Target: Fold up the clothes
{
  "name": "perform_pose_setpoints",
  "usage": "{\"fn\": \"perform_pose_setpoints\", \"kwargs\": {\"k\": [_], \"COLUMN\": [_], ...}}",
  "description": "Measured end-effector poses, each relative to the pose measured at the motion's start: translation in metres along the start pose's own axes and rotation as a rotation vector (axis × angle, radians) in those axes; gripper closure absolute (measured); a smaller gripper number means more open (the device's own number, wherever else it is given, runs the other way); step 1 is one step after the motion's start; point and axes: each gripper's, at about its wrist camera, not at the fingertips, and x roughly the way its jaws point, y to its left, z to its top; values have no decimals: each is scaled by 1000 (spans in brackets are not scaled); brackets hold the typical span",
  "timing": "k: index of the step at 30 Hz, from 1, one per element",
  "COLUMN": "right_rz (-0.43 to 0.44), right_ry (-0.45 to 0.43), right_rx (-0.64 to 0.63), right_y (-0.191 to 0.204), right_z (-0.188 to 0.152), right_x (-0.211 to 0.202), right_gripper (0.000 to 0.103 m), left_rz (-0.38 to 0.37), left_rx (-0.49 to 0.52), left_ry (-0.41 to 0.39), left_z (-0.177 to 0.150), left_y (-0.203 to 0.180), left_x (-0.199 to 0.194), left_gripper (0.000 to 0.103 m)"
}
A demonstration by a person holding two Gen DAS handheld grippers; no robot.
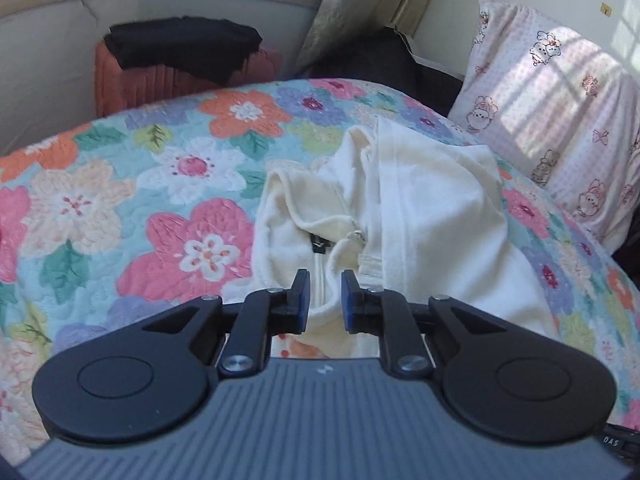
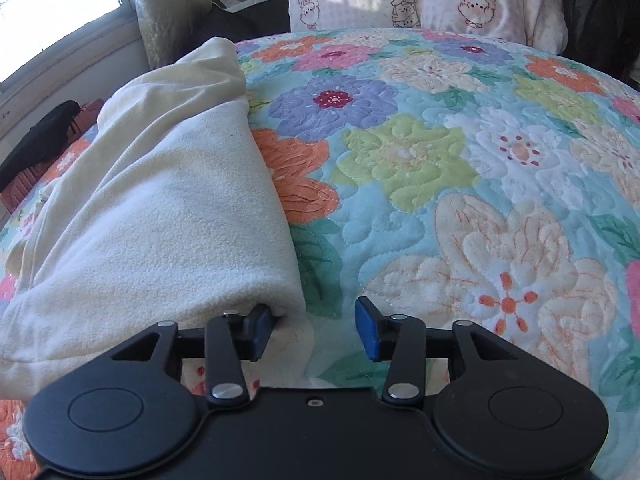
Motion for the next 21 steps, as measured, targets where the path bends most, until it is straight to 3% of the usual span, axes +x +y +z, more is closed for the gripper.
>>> {"fn": "perform_pose_setpoints", "kwargs": {"k": [2,4,6,9,11,15,17,19,21], "right_rz": [-5,13,79,217,296,413,507,526,493], "right_ry": [38,57,69,93,138,227,337,432,486], "right_rx": [-7,-13,-20,-48,-104,-236,-215,-175,-155], "right_y": [-1,-2,1,15,36,108,144,181,214], "right_z": [3,9,24,56,89,160,188,209,230], "right_x": [-10,-29,-47,-69,-70,-46,-21,8,40], "right_gripper": [50,50,50,48,46,45,45,45,45], "left_rz": [-50,-84,-109,-84,-112,-235,-262,-292,-331], "left_rx": [19,62,100,171,181,58,54,60,23], "left_ry": [40,81,121,168,165,77,79,64,51], "left_z": [13,31,49,74,78,68,65,64,62], "left_y": [-4,-13,-20,-34,-39,-23,-13,-1,7], "left_x": [20,44,68,107,123,136,144,147,151], "left_gripper": [85,76,62,54,52,52,52,52,52]}}
